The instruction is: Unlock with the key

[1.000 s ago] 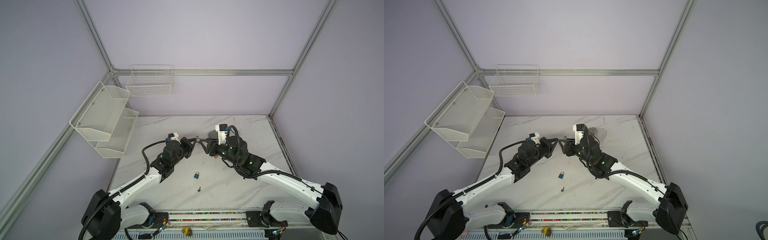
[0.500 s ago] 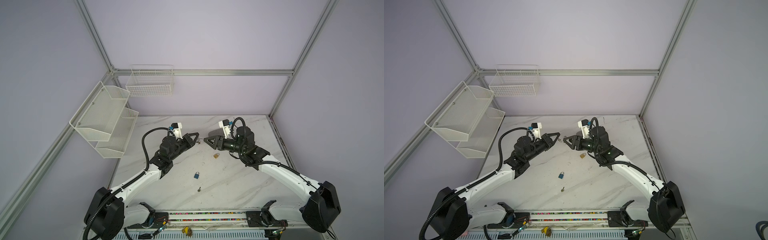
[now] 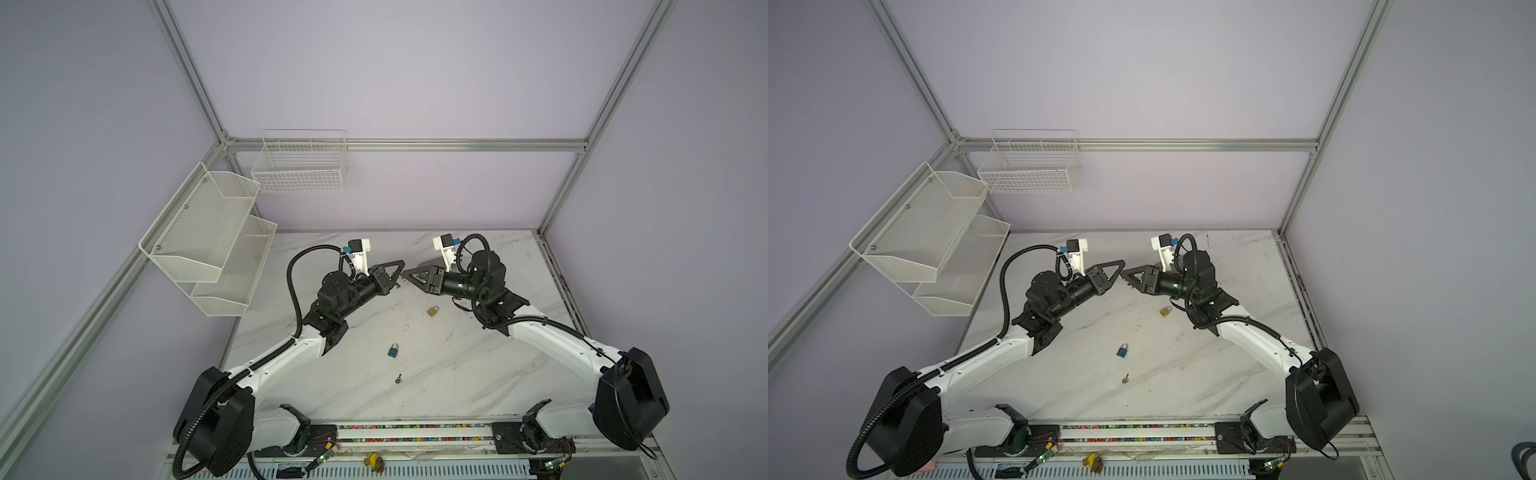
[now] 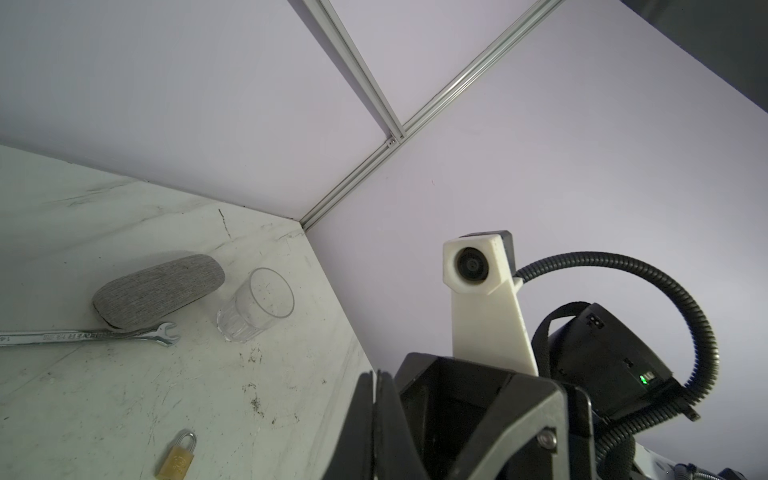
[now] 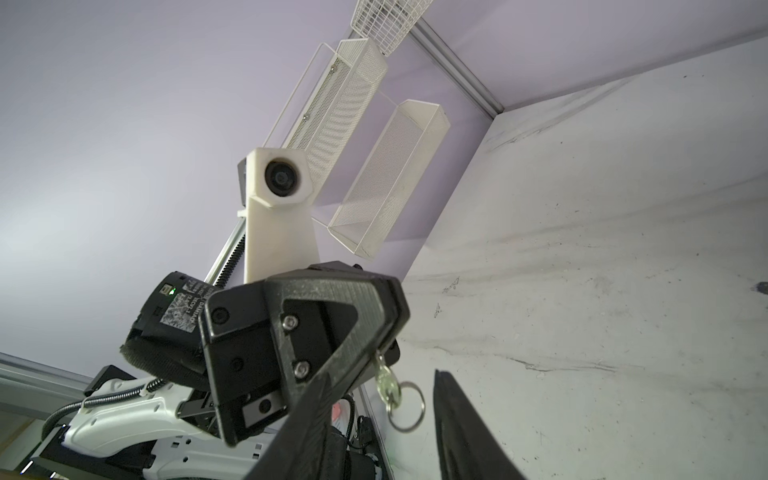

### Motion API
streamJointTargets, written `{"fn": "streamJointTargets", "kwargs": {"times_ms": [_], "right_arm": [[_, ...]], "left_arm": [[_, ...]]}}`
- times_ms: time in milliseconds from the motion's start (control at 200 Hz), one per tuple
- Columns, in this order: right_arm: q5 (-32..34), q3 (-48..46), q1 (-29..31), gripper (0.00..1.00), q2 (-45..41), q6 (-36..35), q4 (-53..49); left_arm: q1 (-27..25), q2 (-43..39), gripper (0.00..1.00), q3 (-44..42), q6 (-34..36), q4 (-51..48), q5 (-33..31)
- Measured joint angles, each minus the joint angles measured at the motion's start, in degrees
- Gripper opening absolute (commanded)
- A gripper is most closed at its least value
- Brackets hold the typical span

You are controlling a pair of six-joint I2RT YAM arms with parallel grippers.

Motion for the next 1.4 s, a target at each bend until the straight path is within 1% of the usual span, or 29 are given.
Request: {"fn": "streamJointTargets", "kwargs": {"times_ms": [85, 305, 645, 730, 1175, 1400], "right_arm": [[-0.8, -1.2, -0.1, 0.34, 0.5, 1.0, 2.0], [-1.9, -3.1, -0.1, 0.28, 1.5, 3.5, 6.2], [-2.3, -3.9, -0.1, 0.22, 1.6, 5.7, 10.7], [-2.3, -4.3, -0.1, 0.19, 1.8, 6.1, 11.4], [-2.3, -4.5, -0.1, 0.15, 2.4, 7.3, 14.1], [-2.8, -5.0, -0.1, 0.11, 3.3, 8.5, 15.8]], "left_arm": [[0.0, 0.0, 0.00, 0.0, 0.0, 0.5, 0.2], [0.0, 0.6, 0.00, 0.0, 0.0, 1.6, 0.7], [0.0, 0.8, 0.00, 0.0, 0.0, 2.8, 1.7], [0.0, 0.8, 0.00, 0.0, 0.0, 2.8, 1.7], [0.0, 1.2, 0.00, 0.0, 0.0, 3.3, 2.0], [0.0, 1.7, 0.00, 0.0, 0.0, 3.5, 2.1]]}}
